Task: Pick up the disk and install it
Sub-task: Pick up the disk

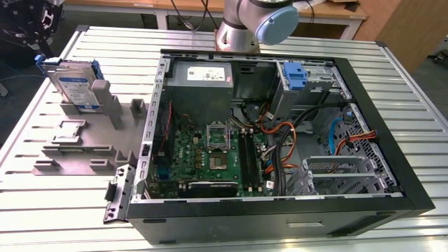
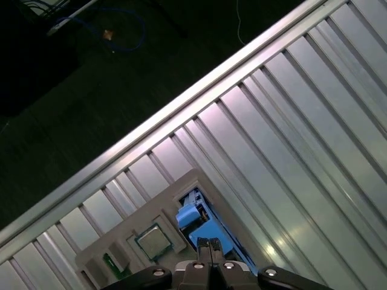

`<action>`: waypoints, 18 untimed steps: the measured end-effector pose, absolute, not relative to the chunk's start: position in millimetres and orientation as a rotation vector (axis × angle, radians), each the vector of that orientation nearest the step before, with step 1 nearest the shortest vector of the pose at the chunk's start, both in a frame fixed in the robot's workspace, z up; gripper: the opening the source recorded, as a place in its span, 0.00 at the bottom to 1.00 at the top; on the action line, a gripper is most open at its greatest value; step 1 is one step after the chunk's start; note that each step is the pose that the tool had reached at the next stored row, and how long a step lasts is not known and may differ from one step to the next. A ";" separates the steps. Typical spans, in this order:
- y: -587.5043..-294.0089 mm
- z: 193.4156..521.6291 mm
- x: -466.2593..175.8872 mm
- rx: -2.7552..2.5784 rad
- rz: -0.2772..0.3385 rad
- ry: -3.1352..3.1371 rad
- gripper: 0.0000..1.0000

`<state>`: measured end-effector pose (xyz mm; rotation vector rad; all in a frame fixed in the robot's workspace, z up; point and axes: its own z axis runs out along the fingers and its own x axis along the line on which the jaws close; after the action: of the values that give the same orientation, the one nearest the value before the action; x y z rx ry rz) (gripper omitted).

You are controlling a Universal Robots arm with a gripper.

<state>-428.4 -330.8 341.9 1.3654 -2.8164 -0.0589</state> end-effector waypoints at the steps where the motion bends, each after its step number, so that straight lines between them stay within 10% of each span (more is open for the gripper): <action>1: -330.9 341.9 -428.2 1.367 -0.059 -2.815 0.10; 18: -330.9 341.4 -427.9 1.694 -0.055 -2.628 0.10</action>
<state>-427.9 -330.9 341.4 1.6937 -2.6277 -0.0555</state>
